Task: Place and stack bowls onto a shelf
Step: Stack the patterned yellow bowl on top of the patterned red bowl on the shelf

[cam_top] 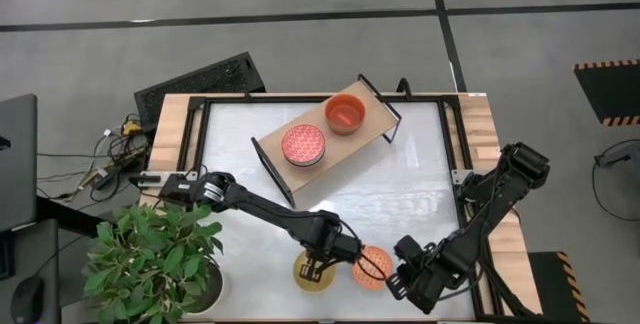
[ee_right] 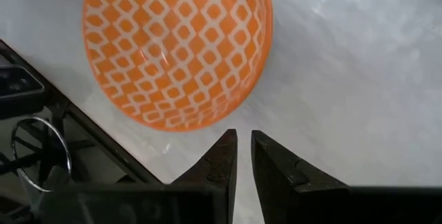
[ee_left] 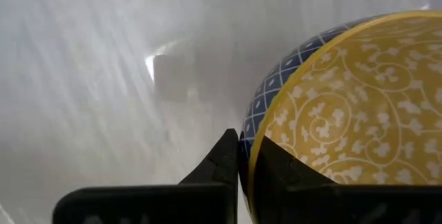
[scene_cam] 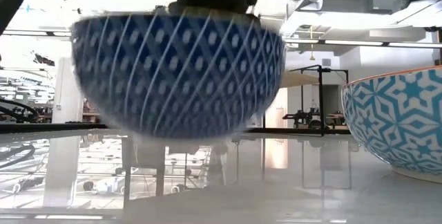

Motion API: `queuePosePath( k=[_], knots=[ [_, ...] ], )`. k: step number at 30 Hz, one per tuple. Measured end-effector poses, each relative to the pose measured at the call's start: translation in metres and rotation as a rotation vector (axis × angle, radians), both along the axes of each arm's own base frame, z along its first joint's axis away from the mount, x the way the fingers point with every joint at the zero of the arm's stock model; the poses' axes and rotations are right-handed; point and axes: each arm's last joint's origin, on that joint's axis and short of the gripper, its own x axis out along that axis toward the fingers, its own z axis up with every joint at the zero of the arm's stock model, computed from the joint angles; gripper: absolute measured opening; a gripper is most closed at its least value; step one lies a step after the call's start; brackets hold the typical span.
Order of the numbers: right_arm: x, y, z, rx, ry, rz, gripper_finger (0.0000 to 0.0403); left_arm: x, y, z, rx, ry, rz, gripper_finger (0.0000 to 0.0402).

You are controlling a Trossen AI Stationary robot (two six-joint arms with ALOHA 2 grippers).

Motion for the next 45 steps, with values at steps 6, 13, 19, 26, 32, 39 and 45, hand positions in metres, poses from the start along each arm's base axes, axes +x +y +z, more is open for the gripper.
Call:
queuePosePath(
  k=[6, 13, 19, 26, 32, 39, 45],
  knots=[
    [0.001, -0.001, 0.0, -0.008, -0.004, 0.01, 0.0072, 0.006, 0.011, 0.034, -0.027, -0.055, 0.058, 0.0002],
    [0.001, -0.001, 0.0, -0.013, -0.005, 0.012, 0.0072, -0.003, 0.034, 0.076, -0.061, -0.081, 0.156, 0.0001],
    [0.002, -0.002, 0.0, -0.041, -0.034, 0.0, 0.0072, -0.018, 0.063, 0.113, -0.028, -0.137, 0.297, 0.0001],
    [0.001, -0.002, 0.0, -0.048, -0.032, -0.001, 0.0072, -0.036, 0.103, 0.153, -0.02, -0.244, 0.468, 0.0001],
    [0.001, -0.003, 0.0, -0.048, -0.032, -0.001, 0.0072, -0.06, 0.13, 0.195, -0.05, -0.392, 0.56, 0.0002],
    [0.001, -0.003, 0.0, -0.051, -0.029, -0.001, 0.0072, -0.098, 0.162, 0.239, 0.016, -0.566, 0.706, 0.0002],
    [0.001, -0.005, -0.001, -0.065, -0.02, 0.003, 0.0072, -0.117, 0.198, 0.25, 0.133, -0.605, 0.878, 0.0002]
  ],
)
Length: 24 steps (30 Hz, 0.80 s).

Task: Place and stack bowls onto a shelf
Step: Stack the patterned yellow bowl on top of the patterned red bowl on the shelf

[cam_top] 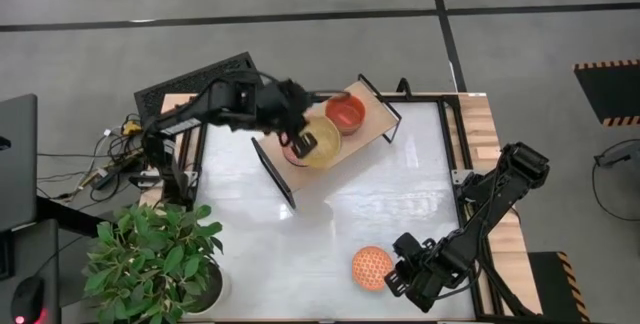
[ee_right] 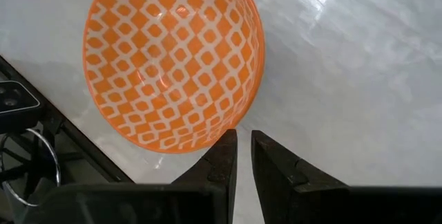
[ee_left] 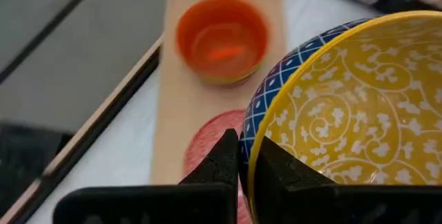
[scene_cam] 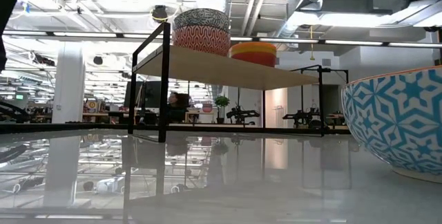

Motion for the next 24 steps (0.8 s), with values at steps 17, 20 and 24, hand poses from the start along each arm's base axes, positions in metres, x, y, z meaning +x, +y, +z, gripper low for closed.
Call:
queuePosePath(
  k=[17, 20, 24],
  knots=[
    [0.001, -0.004, -0.001, -0.03, 0.018, 0.016, 0.0072, -0.006, 0.07, -0.054, -0.264, 0.227, 0.062, 0.0002],
    [0.0, -0.005, -0.001, -0.039, 0.026, 0.017, 0.0072, -0.006, 0.073, -0.06, -0.269, 0.251, 0.07, 0.0002],
    [-0.001, -0.006, -0.001, -0.051, 0.037, 0.018, 0.0072, -0.001, 0.076, -0.063, -0.28, 0.215, 0.057, 0.0002]
  ],
)
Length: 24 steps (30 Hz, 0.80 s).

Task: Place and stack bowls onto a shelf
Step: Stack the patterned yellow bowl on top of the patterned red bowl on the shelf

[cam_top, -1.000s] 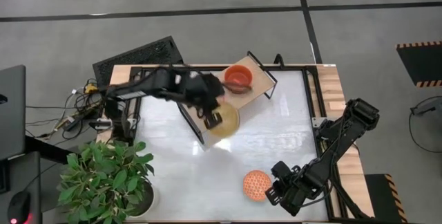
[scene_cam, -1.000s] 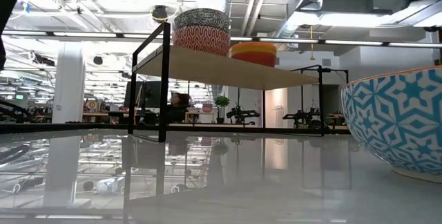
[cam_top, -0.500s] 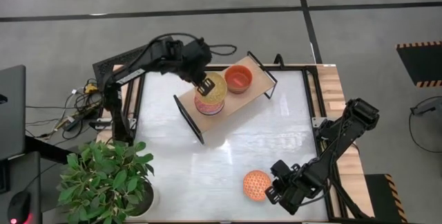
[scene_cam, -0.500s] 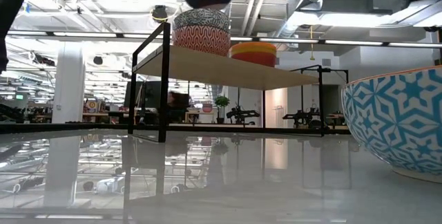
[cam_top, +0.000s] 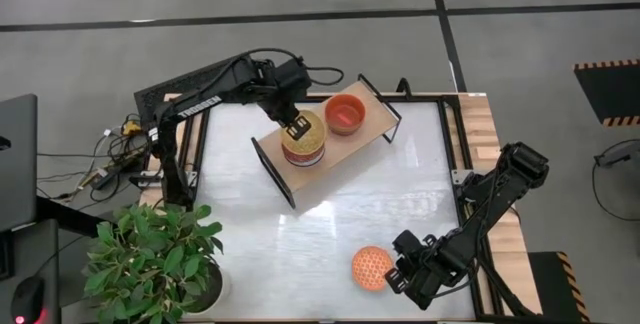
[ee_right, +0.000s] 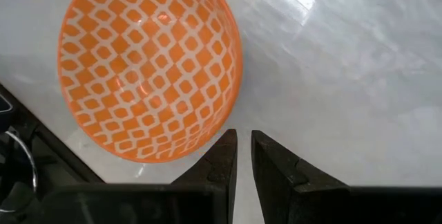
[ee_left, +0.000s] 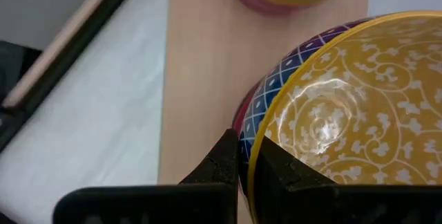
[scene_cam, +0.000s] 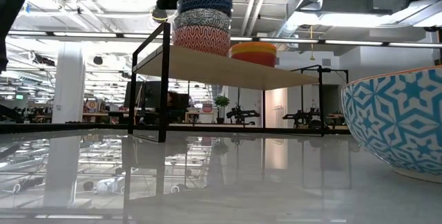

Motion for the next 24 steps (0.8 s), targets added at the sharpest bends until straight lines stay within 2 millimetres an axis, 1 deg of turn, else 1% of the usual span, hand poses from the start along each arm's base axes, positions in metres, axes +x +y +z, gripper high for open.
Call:
queuePosePath(
  k=[9, 24],
  knots=[
    [-0.001, -0.001, 0.0, -0.009, 0.008, 0.006, 0.0072, 0.002, 0.005, -0.014, -0.078, 0.013, -0.01, 0.0002],
    [-0.001, -0.001, 0.0, -0.013, 0.013, 0.017, 0.0072, 0.001, 0.005, -0.014, -0.089, 0.023, 0.005, 0.0002]
  ],
)
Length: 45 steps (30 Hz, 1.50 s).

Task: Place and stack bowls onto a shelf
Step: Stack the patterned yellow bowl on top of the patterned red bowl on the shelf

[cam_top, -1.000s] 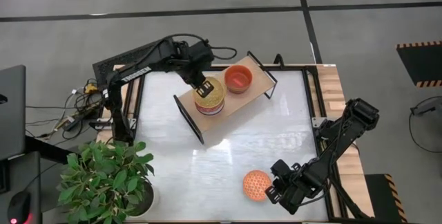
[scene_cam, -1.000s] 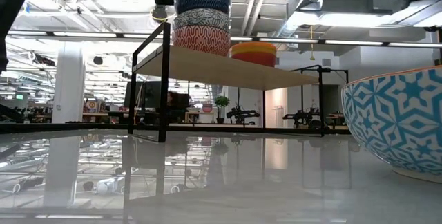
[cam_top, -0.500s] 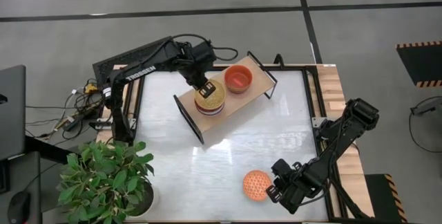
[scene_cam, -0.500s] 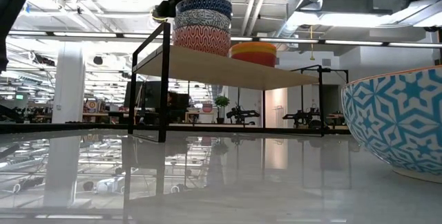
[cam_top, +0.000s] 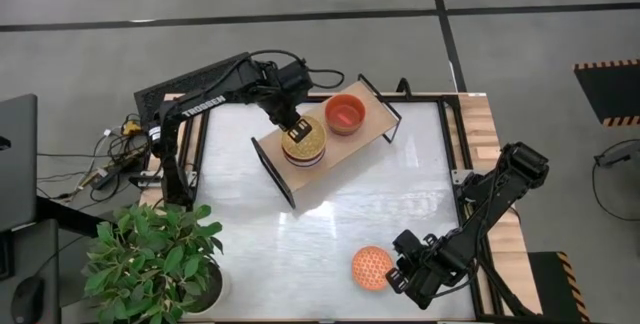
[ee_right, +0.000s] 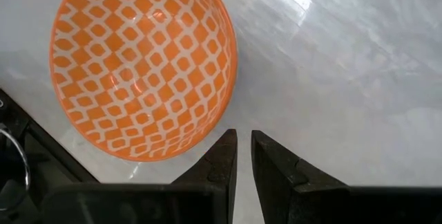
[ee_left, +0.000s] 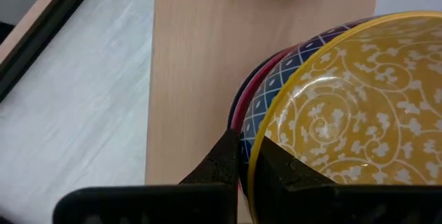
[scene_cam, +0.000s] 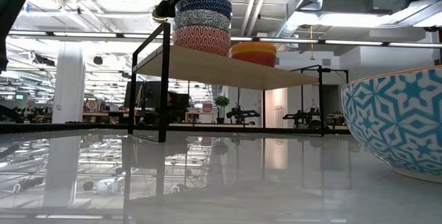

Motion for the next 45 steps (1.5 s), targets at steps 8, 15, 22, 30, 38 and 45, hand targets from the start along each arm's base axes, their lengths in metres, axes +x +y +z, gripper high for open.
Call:
queuePosePath(
  k=[8, 15, 22, 30, 38, 45],
  knots=[
    [0.0, 0.0, 0.0, -0.002, 0.002, 0.008, 0.0072, -0.002, -0.001, -0.001, -0.011, 0.025, 0.004, 0.0002],
    [0.0, 0.0, 0.0, -0.003, 0.003, 0.008, 0.0072, 0.0, -0.001, 0.0, 0.001, 0.005, -0.017, 0.0029],
    [-0.001, 0.0, 0.0, -0.003, 0.004, 0.01, 0.0072, 0.001, -0.002, 0.001, 0.007, -0.002, -0.027, 0.0094],
    [-0.001, 0.0, 0.0, -0.004, 0.004, 0.01, 0.0072, 0.0, -0.002, 0.008, 0.039, -0.024, -0.028, 0.0129],
    [-0.001, 0.0, 0.0, -0.005, 0.006, 0.009, 0.0072, -0.002, -0.002, 0.021, 0.081, -0.063, -0.044, 0.013],
    [-0.001, 0.0, 0.0, -0.005, 0.007, 0.009, 0.0072, -0.007, -0.004, 0.041, 0.115, -0.126, -0.046, 0.0108]
  ],
)
